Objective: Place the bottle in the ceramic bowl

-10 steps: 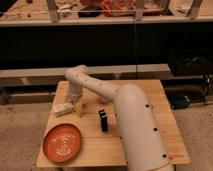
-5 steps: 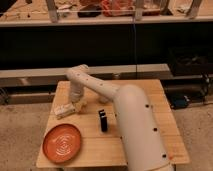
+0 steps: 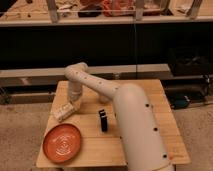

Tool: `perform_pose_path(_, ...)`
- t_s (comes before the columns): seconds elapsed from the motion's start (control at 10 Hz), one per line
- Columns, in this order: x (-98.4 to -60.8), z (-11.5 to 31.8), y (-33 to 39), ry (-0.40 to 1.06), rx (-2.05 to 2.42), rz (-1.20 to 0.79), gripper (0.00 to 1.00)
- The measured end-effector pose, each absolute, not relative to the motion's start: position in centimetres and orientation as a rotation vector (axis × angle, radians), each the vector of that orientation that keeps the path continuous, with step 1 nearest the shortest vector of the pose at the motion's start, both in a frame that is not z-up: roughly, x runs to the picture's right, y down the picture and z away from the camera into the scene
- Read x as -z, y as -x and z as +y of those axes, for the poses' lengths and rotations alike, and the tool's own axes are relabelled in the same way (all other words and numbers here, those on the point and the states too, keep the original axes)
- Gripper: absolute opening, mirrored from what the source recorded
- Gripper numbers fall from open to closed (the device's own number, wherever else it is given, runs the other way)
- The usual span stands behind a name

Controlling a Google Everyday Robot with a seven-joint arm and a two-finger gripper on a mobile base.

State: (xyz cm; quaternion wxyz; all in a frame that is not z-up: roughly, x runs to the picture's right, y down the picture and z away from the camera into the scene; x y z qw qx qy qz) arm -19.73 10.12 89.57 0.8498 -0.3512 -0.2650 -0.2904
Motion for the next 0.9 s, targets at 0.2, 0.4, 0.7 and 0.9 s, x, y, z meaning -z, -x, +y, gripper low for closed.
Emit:
perform_pose_path(0.2, -87.9, 8.8, 19.3, 0.739, 0.607, -0.548, 0.00)
perform_pose_path(0.4, -87.2, 8.6, 19.0, 0.740, 0.605, -0.541, 0.00)
perform_pose_path(0.7, -84.7, 8.9, 16.9, 0.748, 0.621, -0.536, 0.00)
perform_pose_path(0.9, -84.4, 9.6, 15.8, 0.748, 0.619, -0.535, 0.00)
